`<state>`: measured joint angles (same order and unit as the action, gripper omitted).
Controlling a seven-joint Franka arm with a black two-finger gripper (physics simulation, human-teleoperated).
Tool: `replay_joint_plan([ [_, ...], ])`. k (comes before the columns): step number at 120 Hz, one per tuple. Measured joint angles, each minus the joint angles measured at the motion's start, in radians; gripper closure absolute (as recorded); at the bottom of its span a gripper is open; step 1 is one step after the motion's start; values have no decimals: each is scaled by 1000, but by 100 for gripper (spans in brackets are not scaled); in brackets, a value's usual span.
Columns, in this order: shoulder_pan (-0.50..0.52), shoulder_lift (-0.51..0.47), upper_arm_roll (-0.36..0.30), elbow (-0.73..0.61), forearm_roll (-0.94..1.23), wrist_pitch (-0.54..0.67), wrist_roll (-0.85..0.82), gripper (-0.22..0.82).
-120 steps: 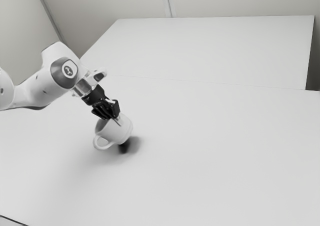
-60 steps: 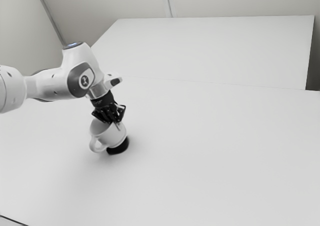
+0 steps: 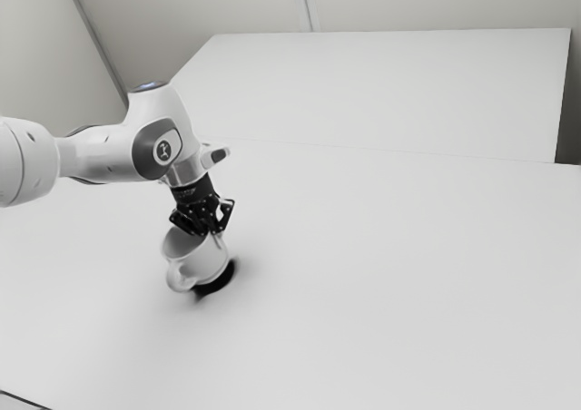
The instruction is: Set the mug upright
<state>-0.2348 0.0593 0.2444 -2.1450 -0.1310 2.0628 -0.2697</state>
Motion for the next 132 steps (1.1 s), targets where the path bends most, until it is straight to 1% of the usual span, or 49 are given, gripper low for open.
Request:
replay_joint_plan([
  [16, -1, 23, 1, 23, 14, -17, -33, 73],
  [43, -14, 92, 3, 84, 40, -51, -73, 73],
  [90, -16, 164, 3, 159, 48, -70, -114, 74],
  [92, -16, 165, 3, 162, 48, -71, -115, 71],
  [107, -15, 172, 3, 175, 41, -81, -119, 43],
  [113, -15, 171, 3, 179, 39, -84, -120, 34],
  [122, -15, 167, 3, 181, 37, -87, -121, 24],
  [132, -14, 157, 4, 181, 34, -89, -122, 16],
])
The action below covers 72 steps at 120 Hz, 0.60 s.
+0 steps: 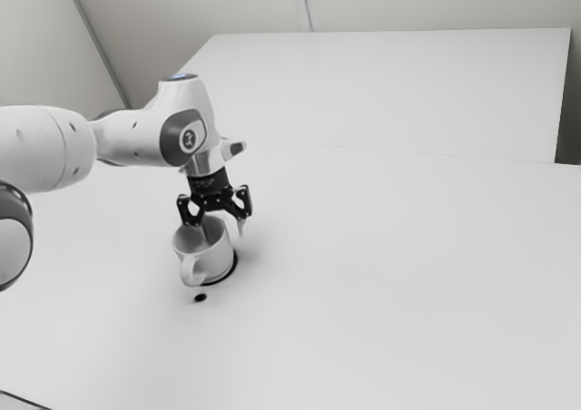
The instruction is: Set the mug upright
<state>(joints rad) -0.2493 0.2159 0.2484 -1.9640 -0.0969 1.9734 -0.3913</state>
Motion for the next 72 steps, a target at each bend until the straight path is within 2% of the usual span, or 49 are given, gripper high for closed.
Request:
replay_joint_plan([
  [20, 2, -57, 4, -1, -18, -3, 4, 7],
  [48, 11, -135, 3, 56, -15, -27, 43, 2],
  [72, 108, -188, -57, 152, 78, -93, 110, 1],
])
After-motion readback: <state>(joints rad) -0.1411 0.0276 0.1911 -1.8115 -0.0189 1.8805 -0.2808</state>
